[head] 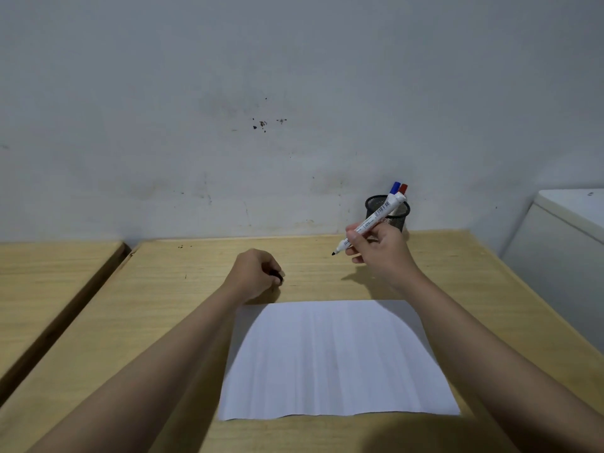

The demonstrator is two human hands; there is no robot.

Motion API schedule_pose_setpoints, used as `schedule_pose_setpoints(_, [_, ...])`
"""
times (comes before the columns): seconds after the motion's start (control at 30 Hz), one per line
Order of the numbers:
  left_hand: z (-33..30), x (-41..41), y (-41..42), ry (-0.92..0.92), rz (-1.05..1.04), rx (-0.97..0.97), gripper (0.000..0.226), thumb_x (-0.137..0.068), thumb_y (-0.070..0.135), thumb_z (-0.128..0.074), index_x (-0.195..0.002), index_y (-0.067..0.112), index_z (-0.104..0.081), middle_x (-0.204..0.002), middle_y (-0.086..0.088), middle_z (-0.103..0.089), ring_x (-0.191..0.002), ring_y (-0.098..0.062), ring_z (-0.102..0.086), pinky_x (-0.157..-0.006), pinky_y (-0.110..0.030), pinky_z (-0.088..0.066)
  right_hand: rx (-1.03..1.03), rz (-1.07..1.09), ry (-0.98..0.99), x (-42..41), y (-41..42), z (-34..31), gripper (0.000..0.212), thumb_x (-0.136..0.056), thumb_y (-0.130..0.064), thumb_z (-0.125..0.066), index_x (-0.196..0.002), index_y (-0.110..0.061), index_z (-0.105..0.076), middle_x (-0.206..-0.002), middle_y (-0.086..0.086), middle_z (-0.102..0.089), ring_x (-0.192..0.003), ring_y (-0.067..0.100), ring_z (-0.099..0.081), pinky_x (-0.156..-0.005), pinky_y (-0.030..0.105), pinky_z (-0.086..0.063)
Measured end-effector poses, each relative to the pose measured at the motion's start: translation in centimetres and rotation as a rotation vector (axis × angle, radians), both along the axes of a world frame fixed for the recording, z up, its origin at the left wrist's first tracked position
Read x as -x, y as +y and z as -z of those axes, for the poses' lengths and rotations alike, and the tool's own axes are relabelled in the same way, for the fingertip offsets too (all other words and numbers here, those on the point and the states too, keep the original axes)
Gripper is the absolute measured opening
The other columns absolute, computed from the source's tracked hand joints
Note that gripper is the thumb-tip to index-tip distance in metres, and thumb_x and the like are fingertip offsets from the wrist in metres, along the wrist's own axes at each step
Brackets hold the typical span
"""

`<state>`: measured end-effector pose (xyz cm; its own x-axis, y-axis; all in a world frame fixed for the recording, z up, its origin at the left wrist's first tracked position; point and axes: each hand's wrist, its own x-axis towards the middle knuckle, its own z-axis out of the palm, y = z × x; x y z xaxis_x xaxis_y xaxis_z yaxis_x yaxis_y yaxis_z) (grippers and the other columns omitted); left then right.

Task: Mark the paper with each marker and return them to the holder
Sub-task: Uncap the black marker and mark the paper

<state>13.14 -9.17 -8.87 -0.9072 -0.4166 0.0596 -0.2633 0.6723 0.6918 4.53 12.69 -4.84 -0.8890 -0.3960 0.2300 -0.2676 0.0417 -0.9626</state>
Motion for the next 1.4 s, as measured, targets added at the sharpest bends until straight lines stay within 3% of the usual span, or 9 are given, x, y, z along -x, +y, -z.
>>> schedule_pose_setpoints(0.17, [-0.2, 1.0, -0.3, -0.052, 0.066, 0.091, 0.024, -0.072, -0.010, -0.063, -0.087, 0.007, -0.073, -0.087, -0.008, -0.073, -0.066, -0.005, -0.058, -0.051, 0.000, -0.039, -0.036, -0.019, -0.004, -0.1, -0.8, 0.8, 0.012, -0.093, -0.012, -0.061, -0.085, -0.022, -0.063, -0.074, -0.004, -0.070, -0.057, -0.002, -0.068, -0.052, 0.016, -0.055])
schedule_pose_setpoints(0.27, [0.0, 0.7, -0.4, -0.057, 0.052, 0.077, 0.039, -0.074, -0.002, -0.066, -0.111, 0.010, -0.066, -0.090, -0.008, -0.072, -0.076, -0.012, -0.061, -0.068, -0.015, -0.044, -0.015, -0.034, -0.030, -0.4, -1.3, 1.3, 0.005, -0.092, -0.012, -0.062, -0.089, -0.015, -0.065, -0.074, -0.002, -0.070, -0.056, -0.001, -0.068, -0.051, 0.016, -0.054])
schedule_pose_setpoints(0.33, [0.1, 0.0, -0.6, -0.020, 0.019, 0.006, 0.043, -0.076, 0.007, -0.069, -0.117, 0.013, -0.060, -0.087, -0.005, -0.068, -0.075, -0.011, -0.062, -0.067, -0.015, -0.044, 0.016, -0.031, -0.058, -0.8, -1.6, 1.6, 0.008, -0.092, -0.012, -0.063, -0.084, -0.015, -0.064, -0.073, 0.001, -0.070, -0.055, 0.001, -0.068, -0.051, 0.016, -0.055])
schedule_pose_setpoints(0.5, [-1.0, -3.9, -2.0, 0.071, -0.061, -0.093, 0.028, -0.071, 0.025, -0.079, -0.094, 0.014, -0.067, -0.085, 0.000, -0.068, -0.073, -0.010, -0.062, -0.059, -0.010, -0.041, 0.140, -0.038, -0.150, -3.2, -3.5, 3.0, 0.010, -0.090, -0.013, -0.066, -0.080, -0.011, -0.064, -0.057, -0.007, -0.072, -0.053, 0.004, -0.067, -0.056, 0.017, -0.057])
schedule_pose_setpoints(0.63, [-1.4, -8.1, -2.7, 0.023, -0.047, -0.092, 0.015, -0.065, 0.030, -0.082, -0.074, 0.023, -0.072, -0.085, 0.003, -0.072, -0.074, -0.009, -0.064, -0.060, -0.016, -0.044, 0.181, -0.085, -0.243, -5.8, -6.0, 3.8, 0.011, -0.087, -0.015, -0.069, -0.076, -0.016, -0.068, -0.063, -0.004, -0.075, -0.061, 0.009, -0.070, -0.056, 0.020, -0.055])
schedule_pose_setpoints(0.9, [1.1, -10.4, -3.1, -0.066, 0.009, 0.084, 0.034, -0.054, 0.048, -0.084, -0.086, 0.045, -0.071, -0.092, 0.011, -0.052, -0.087, -0.003, -0.052, -0.094, -0.041, -0.039, 0.123, -0.143, -0.356, -9.1, -9.3, 5.5, 0.004, -0.085, -0.018, -0.070, -0.081, -0.018, -0.072, -0.066, 0.000, -0.075, -0.061, 0.014, -0.070, -0.056, 0.032, -0.058])
schedule_pose_setpoints(1.2, [1.7, -10.1, -4.4, -0.072, 0.044, 0.126, 0.037, -0.046, 0.063, -0.079, -0.079, 0.057, -0.064, -0.101, 0.012, -0.046, -0.105, -0.007, -0.044, -0.083, -0.032, -0.020, 0.066, -0.108, -0.270, -9.4, -9.1, 7.8, 0.011, -0.082, -0.011, -0.069, -0.074, -0.018, -0.072, -0.062, 0.001, -0.074, -0.056, 0.015, -0.067, -0.052, 0.025, -0.055])
schedule_pose_setpoints(1.3, [1.8, -9.8, -4.6, -0.092, 0.037, 0.114, 0.039, -0.045, 0.063, -0.080, -0.081, 0.056, -0.065, -0.101, 0.013, -0.045, -0.105, -0.006, -0.043, -0.086, -0.033, -0.021, 0.013, -0.137, -0.251, -9.2, -9.2, 8.2, 0.004, -0.073, -0.022, -0.071, -0.076, -0.021, -0.075, -0.067, 0.003, -0.075, -0.060, 0.018, -0.068, -0.059, 0.031, -0.056])
schedule_pose_setpoints(1.4, [1.7, -9.7, -4.8, -0.097, 0.036, 0.079, 0.042, -0.043, 0.062, -0.081, -0.081, 0.053, -0.067, -0.101, 0.014, -0.046, -0.105, -0.005, -0.044, -0.087, -0.033, -0.021, -0.059, -0.144, -0.244, -9.1, -9.3, 8.5, 0.018, -0.065, -0.035, -0.071, -0.080, -0.026, -0.075, -0.072, 0.004, -0.077, -0.064, 0.020, -0.071, -0.068, 0.040, -0.060])
